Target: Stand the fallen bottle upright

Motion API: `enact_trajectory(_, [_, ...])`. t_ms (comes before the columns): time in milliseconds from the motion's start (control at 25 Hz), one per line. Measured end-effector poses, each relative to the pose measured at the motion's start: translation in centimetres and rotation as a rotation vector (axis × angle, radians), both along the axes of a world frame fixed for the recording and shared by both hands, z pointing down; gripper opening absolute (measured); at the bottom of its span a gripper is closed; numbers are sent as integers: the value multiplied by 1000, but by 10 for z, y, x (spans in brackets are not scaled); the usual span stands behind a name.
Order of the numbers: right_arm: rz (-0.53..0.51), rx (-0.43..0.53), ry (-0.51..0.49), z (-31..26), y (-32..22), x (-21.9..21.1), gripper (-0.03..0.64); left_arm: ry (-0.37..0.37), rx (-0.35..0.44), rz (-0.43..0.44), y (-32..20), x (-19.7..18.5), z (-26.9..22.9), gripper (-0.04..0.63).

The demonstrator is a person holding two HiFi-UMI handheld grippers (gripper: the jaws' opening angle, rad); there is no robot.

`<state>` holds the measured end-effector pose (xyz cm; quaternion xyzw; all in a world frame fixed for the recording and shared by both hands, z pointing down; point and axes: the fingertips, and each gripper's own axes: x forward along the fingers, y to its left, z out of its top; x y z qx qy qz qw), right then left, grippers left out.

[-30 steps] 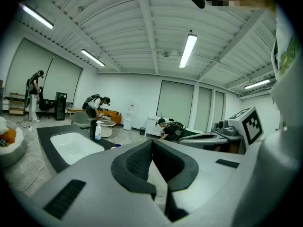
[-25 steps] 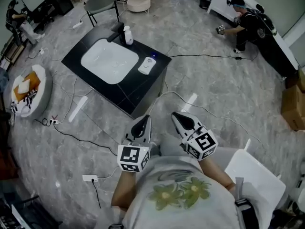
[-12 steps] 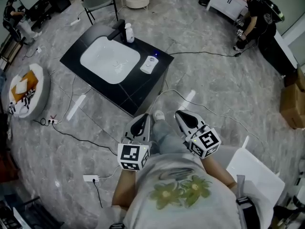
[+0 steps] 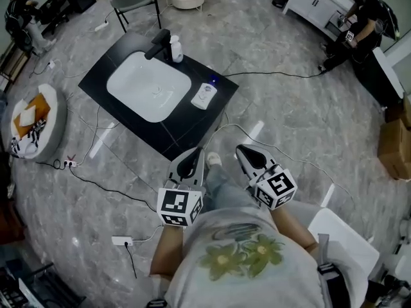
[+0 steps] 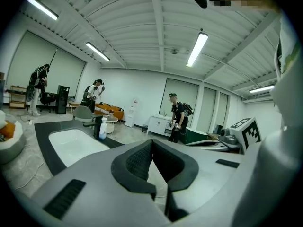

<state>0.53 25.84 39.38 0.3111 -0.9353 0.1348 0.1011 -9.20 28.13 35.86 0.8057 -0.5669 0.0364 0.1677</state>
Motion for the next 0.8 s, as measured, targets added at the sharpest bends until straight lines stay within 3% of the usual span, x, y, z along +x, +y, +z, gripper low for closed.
enact_trajectory(800, [-11,-11,-34,10,-178,-32,43,-92,-48,-14,-169,-34,17,18])
